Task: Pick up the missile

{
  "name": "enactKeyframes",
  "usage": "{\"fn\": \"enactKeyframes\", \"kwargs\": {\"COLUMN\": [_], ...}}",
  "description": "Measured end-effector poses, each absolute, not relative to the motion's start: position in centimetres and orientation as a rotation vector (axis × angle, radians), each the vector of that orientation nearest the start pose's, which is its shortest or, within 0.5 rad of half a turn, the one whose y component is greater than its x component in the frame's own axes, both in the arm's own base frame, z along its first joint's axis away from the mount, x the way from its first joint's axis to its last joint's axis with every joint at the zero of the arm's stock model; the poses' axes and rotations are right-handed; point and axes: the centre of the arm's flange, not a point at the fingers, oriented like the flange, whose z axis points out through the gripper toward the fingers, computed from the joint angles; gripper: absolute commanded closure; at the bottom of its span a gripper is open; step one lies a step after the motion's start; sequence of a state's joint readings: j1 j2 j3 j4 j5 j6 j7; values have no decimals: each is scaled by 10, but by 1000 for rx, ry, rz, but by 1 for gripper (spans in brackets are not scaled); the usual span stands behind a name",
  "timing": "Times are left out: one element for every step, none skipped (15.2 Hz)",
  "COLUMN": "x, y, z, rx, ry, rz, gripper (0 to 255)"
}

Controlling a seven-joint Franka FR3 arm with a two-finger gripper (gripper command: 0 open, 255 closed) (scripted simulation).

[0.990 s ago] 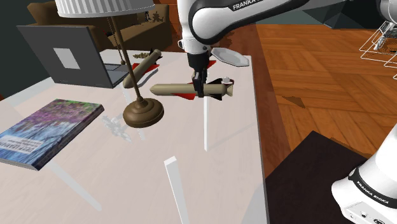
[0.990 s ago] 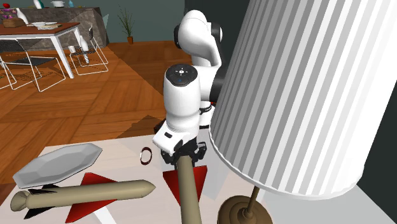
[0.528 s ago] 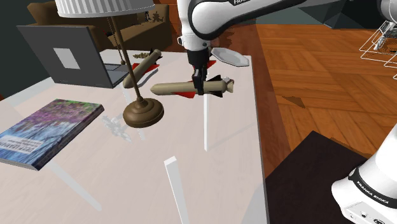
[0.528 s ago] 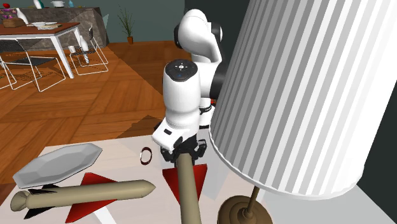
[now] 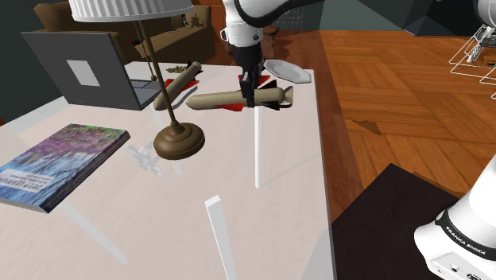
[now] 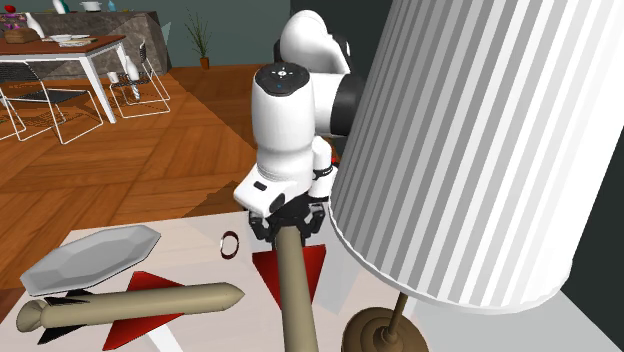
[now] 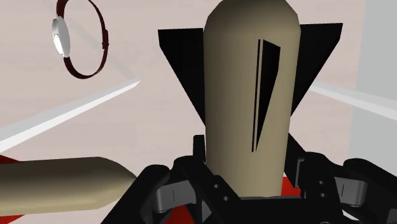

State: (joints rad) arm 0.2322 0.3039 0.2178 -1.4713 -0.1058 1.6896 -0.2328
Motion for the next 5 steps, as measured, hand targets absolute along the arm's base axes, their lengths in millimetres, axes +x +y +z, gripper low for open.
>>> {"fn": "enactKeyframes", "kwargs": {"x": [591, 591, 591, 590, 591], "y": [256, 256, 256, 256, 257], "z": [507, 513, 517, 523, 526], "rx": [-2998, -2998, -2998, -2998, -2998], "ry": [-1082, -1082, -1082, -1081, -1082], "rz": [117, 118, 117, 118, 117], "gripper": [255, 255, 255, 255, 255]}}
